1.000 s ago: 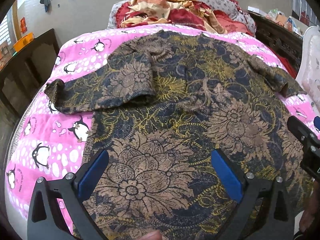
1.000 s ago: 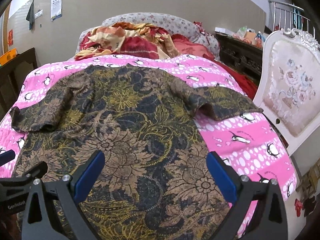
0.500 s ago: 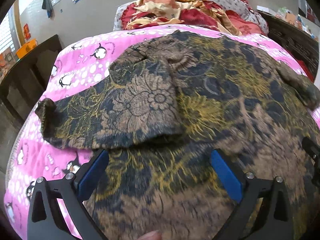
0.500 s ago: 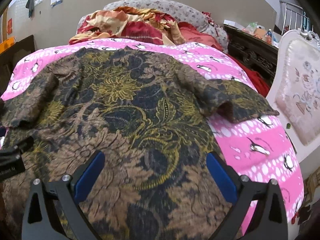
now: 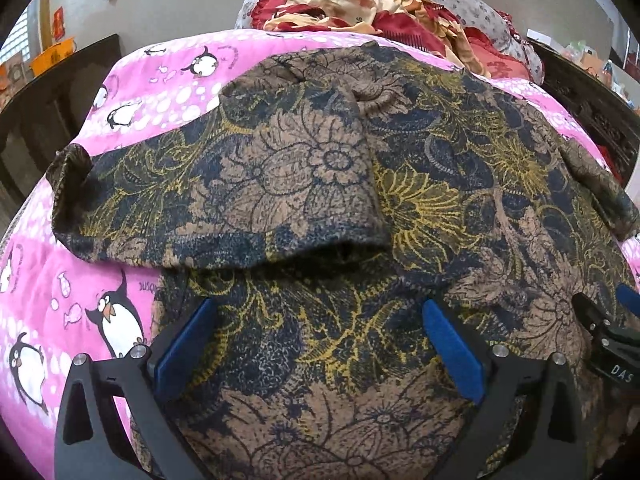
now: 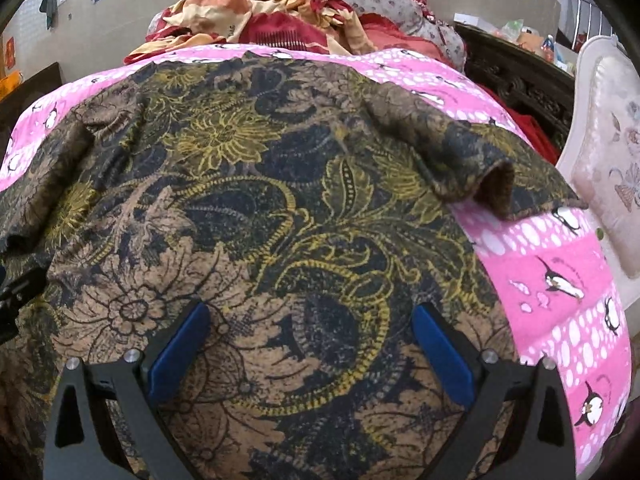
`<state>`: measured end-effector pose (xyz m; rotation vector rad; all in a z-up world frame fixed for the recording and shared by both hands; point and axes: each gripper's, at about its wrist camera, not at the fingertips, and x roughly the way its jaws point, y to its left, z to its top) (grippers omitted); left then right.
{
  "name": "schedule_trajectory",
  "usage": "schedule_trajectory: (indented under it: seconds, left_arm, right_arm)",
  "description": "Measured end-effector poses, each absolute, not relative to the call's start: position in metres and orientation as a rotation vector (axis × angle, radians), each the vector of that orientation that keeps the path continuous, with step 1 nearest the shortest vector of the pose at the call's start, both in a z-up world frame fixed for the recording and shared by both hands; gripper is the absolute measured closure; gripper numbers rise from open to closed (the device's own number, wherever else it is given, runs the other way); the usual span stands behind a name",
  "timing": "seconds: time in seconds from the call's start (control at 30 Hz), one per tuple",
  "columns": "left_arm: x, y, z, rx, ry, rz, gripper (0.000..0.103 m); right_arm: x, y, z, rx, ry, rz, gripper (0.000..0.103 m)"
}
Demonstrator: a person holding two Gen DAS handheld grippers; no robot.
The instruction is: Fold small clothes
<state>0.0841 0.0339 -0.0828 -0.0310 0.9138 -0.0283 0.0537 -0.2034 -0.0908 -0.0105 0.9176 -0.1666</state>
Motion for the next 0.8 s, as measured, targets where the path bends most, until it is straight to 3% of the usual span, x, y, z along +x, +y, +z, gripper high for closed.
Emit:
schedule_trajectory:
  seconds: [0.8]
  left_arm:
    - [0.0765, 0.0351, -0.0819, -0.040, 0.912, -0.045, 0.017]
  right_arm:
    - [0.0501, -0.2004, -0.0913, -0.033, 0.901, -0.179, 0.000]
